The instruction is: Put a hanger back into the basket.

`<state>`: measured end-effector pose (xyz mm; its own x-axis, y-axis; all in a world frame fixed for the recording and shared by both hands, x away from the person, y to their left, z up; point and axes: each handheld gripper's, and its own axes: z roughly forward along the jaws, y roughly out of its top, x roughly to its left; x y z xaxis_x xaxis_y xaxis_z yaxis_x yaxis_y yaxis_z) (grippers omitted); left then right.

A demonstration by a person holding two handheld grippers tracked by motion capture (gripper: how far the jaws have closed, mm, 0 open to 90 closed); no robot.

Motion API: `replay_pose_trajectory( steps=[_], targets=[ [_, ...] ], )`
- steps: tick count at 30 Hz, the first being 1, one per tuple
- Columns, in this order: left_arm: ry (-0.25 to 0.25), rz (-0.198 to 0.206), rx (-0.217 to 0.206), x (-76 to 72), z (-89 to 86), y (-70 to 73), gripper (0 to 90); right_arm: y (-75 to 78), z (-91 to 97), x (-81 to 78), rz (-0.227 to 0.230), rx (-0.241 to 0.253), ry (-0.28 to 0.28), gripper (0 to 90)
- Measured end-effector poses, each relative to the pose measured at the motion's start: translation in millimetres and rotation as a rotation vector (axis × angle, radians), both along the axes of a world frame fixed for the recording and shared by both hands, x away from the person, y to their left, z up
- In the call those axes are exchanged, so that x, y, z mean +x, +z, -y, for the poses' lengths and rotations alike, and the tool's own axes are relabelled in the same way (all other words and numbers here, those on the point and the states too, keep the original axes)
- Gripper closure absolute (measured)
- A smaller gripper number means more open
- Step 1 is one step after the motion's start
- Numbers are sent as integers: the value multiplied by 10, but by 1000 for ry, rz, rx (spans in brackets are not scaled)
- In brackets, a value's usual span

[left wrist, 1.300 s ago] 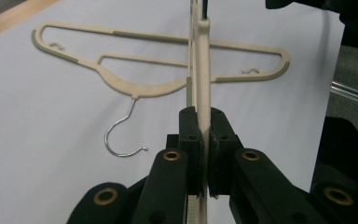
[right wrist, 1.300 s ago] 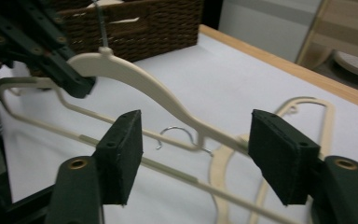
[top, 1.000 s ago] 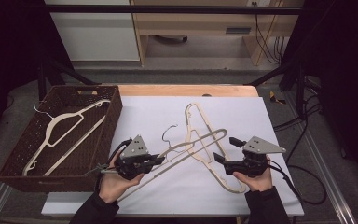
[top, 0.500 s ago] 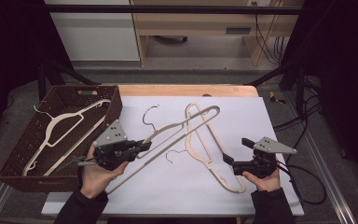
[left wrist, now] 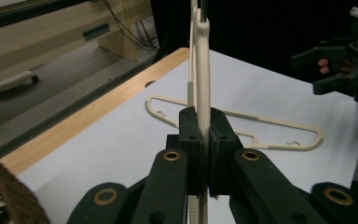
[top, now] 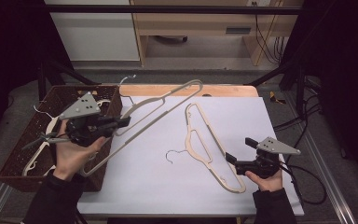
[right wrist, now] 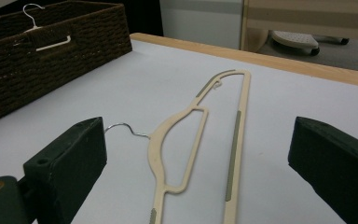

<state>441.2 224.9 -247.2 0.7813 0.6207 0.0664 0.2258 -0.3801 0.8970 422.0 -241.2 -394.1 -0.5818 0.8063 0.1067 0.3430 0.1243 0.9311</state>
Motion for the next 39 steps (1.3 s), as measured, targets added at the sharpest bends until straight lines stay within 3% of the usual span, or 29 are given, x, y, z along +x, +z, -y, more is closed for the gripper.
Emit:
replay_pose_trajectory(
  steps=[7,18,23,27,39],
  targets=[
    [56,5,4,174,-332,94,863,8,21,-5,4,1,-5,47],
    [140,6,-17,332,-926,66,863,-3,21,1,-1,-8,-1,46],
    [182,-3,-28,387,-1207,4,863,-6,15,5,-2,-5,-6,46],
    [219,-16,-1,438,-1403,-80,863,-10,10,7,-5,-4,-5,45],
    [300,-85,-7,543,-1893,-405,863,-29,-2,19,-10,-24,2,45]
  ],
)
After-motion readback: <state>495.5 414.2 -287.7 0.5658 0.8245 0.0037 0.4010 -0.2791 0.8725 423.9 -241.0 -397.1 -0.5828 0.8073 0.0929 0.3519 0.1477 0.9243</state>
